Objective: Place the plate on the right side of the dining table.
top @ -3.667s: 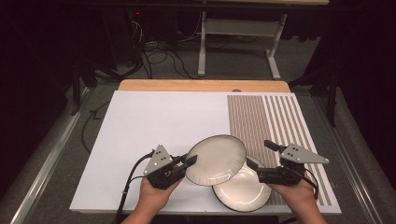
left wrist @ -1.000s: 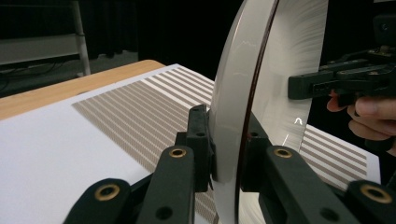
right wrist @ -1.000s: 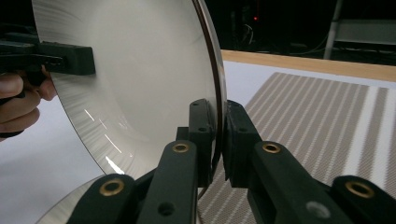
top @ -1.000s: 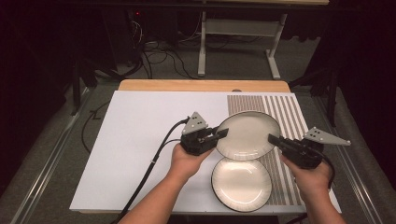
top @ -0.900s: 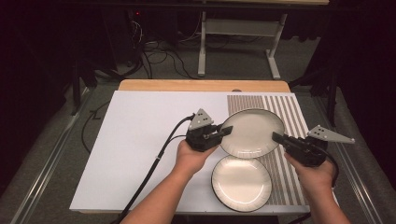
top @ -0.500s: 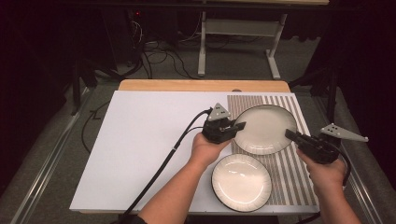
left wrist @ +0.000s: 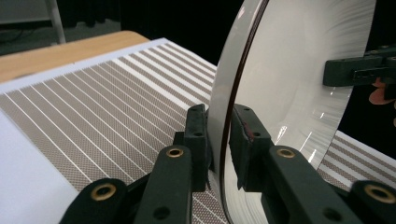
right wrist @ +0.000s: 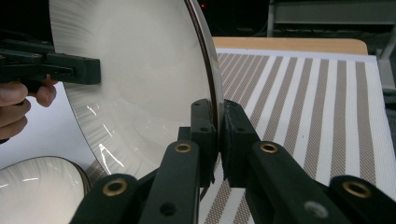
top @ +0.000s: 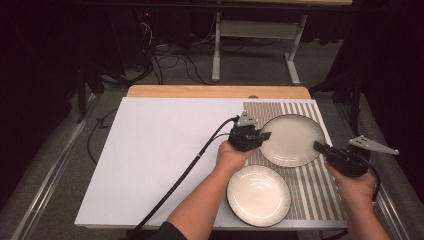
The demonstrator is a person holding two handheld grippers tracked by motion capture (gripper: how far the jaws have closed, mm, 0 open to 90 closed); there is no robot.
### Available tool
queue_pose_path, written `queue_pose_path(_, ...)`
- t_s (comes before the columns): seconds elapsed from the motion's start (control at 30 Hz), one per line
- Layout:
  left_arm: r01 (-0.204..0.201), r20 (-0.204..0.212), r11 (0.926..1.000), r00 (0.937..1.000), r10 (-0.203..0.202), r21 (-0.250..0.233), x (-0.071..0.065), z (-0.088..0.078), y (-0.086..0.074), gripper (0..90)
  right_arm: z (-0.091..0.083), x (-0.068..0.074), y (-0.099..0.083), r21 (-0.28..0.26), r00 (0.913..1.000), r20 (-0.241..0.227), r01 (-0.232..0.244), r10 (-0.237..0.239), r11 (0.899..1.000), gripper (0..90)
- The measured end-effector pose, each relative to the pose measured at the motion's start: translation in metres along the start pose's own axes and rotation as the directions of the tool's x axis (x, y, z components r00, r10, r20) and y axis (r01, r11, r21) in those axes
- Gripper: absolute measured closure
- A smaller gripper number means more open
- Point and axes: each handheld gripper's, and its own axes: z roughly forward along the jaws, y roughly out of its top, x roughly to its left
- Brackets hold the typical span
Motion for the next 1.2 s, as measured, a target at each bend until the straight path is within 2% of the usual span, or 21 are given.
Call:
queue_pose_path(0.13,0.015,0.004,0.9996,0.9999,-0.015,0.022,-0.001,0.008,-0.005,77.3,0.000,-0.004,-0.008,0.012,0.9998,0.009,-0.019,0.019,1.000,87.3)
queue_pose_path(0.5,0.018,0.007,0.9967,0.9998,-0.018,0.080,-0.007,0.019,-0.010,77.6,-0.005,-0.011,-0.025,0.034,0.9979,0.022,-0.062,0.062,0.997,87.3)
queue_pose_path(0.9,0.016,-0.005,0.9906,0.9999,-0.015,0.136,-0.006,0.018,-0.013,77.8,-0.002,-0.009,-0.031,0.069,0.9984,0.025,-0.052,0.051,0.996,87.3)
queue_pose_path(1.13,0.019,-0.007,0.9899,0.9998,-0.018,0.141,-0.004,0.020,-0.014,77.4,0.001,-0.010,-0.031,0.070,0.9982,0.029,-0.055,0.053,0.996,87.2)
queue_pose_path(1.2,0.008,-0.014,0.9920,0.9999,-0.006,0.126,-0.003,0.017,-0.014,73.5,0.002,-0.009,-0.030,0.067,0.9984,0.032,-0.049,0.047,0.997,87.2)
